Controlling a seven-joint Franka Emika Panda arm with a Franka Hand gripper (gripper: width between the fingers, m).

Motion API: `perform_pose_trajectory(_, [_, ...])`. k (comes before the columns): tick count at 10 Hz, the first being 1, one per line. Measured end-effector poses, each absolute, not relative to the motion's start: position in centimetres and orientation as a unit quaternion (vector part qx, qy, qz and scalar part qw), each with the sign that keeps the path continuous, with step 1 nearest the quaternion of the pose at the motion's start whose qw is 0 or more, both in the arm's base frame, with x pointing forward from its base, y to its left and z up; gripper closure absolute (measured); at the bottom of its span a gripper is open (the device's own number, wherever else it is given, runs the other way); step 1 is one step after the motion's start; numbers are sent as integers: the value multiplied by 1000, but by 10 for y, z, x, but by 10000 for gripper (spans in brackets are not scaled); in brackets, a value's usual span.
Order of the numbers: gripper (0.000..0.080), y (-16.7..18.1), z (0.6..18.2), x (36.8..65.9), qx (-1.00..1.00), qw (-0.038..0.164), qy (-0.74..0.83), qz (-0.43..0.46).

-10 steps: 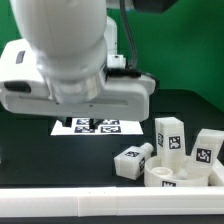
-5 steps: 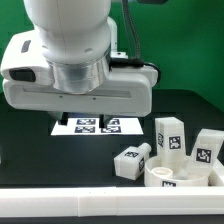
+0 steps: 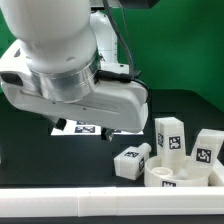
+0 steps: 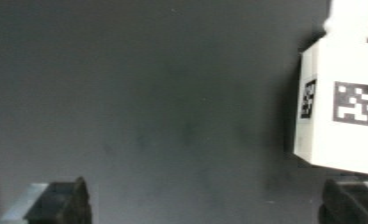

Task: Assemble stool

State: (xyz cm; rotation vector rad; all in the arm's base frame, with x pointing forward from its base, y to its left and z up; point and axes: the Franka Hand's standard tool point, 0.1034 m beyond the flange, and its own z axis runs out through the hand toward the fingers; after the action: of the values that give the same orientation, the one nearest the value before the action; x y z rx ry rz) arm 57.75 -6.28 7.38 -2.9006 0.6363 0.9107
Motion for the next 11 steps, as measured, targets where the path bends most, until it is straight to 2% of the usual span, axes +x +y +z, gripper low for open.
perform_pose_trajectory(3, [150, -64, 71, 576, -933, 18, 207, 295])
perform_pose_trajectory(5, [150, -50, 62, 582, -913, 49, 272, 299])
perform_pose_trajectory(6, [150, -40, 63, 588, -908, 54, 291, 296])
perform_pose_trajectory(8, [150, -27, 66, 602, -906, 55, 314, 280])
perform_pose_trajectory(11, [150, -28, 65, 601, -905, 56, 313, 281])
